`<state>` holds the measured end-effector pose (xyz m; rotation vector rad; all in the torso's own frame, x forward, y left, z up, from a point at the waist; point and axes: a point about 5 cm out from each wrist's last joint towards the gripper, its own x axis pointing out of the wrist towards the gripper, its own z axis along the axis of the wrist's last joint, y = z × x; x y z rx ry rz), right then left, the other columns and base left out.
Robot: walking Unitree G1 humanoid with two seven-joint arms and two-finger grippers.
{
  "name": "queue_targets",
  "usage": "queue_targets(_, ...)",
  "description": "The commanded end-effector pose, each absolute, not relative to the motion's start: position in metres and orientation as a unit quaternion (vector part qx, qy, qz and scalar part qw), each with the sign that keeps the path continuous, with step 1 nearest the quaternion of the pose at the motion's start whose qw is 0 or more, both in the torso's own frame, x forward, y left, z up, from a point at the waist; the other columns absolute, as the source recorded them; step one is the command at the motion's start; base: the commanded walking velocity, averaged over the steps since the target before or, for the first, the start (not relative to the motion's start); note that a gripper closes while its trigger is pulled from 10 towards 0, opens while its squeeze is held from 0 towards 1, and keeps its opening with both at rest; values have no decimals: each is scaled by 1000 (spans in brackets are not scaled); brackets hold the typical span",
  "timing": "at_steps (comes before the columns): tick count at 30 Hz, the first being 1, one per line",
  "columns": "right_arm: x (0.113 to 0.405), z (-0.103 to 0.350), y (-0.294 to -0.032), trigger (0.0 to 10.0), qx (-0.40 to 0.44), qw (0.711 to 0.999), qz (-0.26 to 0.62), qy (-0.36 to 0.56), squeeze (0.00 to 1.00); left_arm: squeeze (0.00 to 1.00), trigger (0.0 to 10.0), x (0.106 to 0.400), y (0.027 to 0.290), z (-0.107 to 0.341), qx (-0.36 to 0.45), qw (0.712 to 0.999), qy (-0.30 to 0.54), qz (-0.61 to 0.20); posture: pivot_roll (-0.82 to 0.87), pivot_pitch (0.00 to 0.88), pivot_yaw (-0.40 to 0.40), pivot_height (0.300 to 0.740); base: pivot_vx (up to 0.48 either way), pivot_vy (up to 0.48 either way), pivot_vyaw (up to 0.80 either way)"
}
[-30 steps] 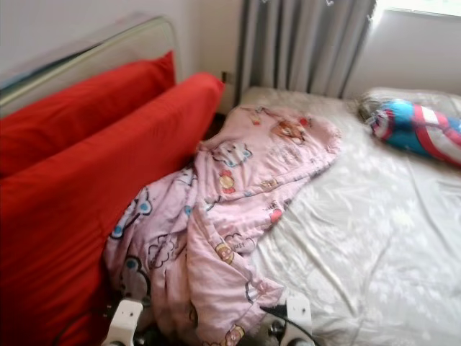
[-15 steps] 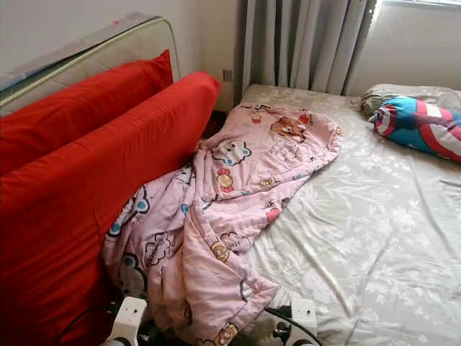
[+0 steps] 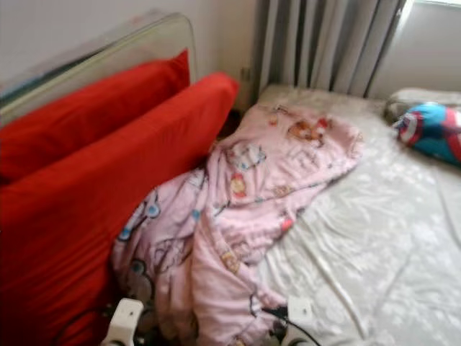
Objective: Clean up the room
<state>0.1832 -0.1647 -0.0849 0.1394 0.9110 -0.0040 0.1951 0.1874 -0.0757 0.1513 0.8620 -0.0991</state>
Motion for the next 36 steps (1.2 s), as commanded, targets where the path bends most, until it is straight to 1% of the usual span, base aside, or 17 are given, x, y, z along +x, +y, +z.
queue_targets(1,182,-85,-171,10000,59,895,-5,441,0,0,10000,192,182,-78,75,900,426,-58,-49,0,-2,740,0,0,0)
queue_targets(7,183,-83,-170,10000,64,904,-2,423,0,0,10000,193,182,-76,69,909,407,-52,-51,0,0,740,0,0,0)
queue_targets(11,187,-78,-167,10000,72,923,14,378,0,0,10000,195,182,-72,27,931,363,-30,-55,0,-3,740,0,0,0)
queue_targets(15,188,-76,-167,10000,73,929,18,363,0,0,10000,195,182,-70,17,938,345,-22,-54,0,-6,740,0,0,0)
queue_targets(17,188,-74,-169,10000,73,938,18,337,0,0,10000,195,183,-67,-3,951,310,-2,-53,0,-16,740,0,0,0)
queue_targets(18,188,-74,-169,10000,73,938,18,337,0,0,10000,195,183,-67,-3,951,310,-2,-53,0,-16,740,0,0,0)
queue_targets(19,188,-73,-170,10000,66,943,17,326,0,0,10000,245,191,-29,1,978,207,0,-47,0,-20,740,0,0,0)
queue_targets(20,198,-66,-169,10000,66,951,18,303,0,0,10000,262,196,-11,8,986,164,0,-43,0,-23,740,0,0,0)
queue_targets(21,218,-52,-167,10000,63,963,21,261,0,0,10000,273,199,5,14,992,123,-2,-43,0,-24,740,0,0,0)
queue_targets(22,232,-40,-166,10000,60,973,23,222,0,0,10000,275,201,13,15,995,98,-3,-44,0,-25,740,0,0,0)
queue_targets(24,242,-23,-167,10000,47,986,25,160,0,0,10000,273,203,26,10,998,55,-10,-46,0,-24,740,0,0,0)
queue_targets(25,242,-23,-167,10000,47,986,25,160,0,0,10000,273,203,26,10,998,55,-10,-46,0,-24,740,0,0,0)
queue_targets(27,237,-10,-159,10000,11,990,85,108,0,0,10000,262,204,41,8,999,13,-31,-52,0,-23,740,0,0,0)
queue_targets(28,236,-7,-157,10000,8,991,95,97,0,0,10000,260,204,43,8,999,6,-35,-50,0,-26,740,0,0,0)
queue_targets(30,239,3,-160,10000,27,994,79,70,0,0,10000,254,207,49,5,999,-6,-37,-47,0,-33,740,0,0,0)
queue_targets(33,248,14,-161,10000,33,996,64,46,0,0,10000,251,207,55,9,999,-17,-40,-43,0,-35,740,0,0,0)
queue_targets(36,257,24,-155,10000,56,997,43,34,0,0,10000,250,206,64,9,999,-25,-40,-32,9,-42,740,0,0,0)
